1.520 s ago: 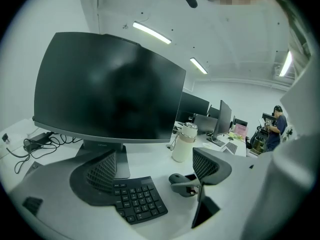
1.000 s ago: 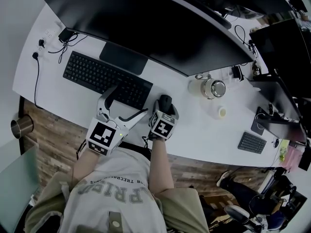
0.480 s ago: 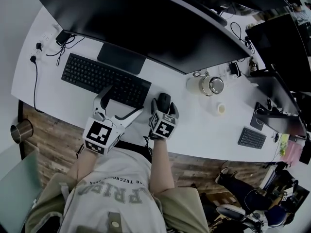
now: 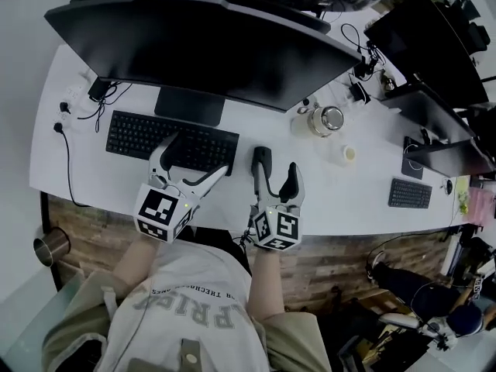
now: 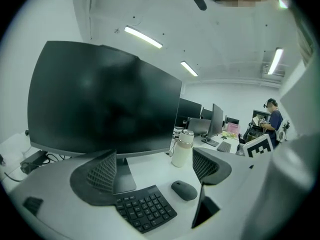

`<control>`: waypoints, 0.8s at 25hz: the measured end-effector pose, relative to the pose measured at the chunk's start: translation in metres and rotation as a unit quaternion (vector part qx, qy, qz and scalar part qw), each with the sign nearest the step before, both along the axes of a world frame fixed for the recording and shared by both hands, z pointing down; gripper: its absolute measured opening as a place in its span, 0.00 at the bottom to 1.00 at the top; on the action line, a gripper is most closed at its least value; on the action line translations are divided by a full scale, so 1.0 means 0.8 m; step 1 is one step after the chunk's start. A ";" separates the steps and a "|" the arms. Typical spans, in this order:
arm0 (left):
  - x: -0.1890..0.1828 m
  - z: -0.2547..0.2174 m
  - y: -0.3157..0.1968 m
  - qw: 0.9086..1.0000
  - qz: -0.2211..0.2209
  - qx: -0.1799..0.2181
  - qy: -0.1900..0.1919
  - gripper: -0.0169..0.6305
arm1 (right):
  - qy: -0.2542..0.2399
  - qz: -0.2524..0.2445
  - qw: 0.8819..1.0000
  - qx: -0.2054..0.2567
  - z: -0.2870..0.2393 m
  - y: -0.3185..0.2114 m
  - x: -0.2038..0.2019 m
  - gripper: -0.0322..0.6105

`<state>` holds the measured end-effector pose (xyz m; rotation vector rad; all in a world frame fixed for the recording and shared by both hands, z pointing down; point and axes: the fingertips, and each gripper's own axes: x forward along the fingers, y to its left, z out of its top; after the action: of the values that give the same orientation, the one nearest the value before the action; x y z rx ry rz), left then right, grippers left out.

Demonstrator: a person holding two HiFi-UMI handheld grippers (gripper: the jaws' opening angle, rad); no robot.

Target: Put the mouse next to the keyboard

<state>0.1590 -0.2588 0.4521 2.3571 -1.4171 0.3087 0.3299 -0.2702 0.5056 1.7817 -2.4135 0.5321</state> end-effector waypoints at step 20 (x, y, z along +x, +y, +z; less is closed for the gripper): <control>0.022 -0.101 0.035 0.990 0.064 0.121 0.037 0.07 | 0.074 0.062 0.988 0.123 -0.166 0.093 -0.007 0.16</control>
<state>0.1770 -0.2311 0.3716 2.6303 -1.3385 0.0858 0.3240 -0.1955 0.3728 1.9958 -2.3633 0.1070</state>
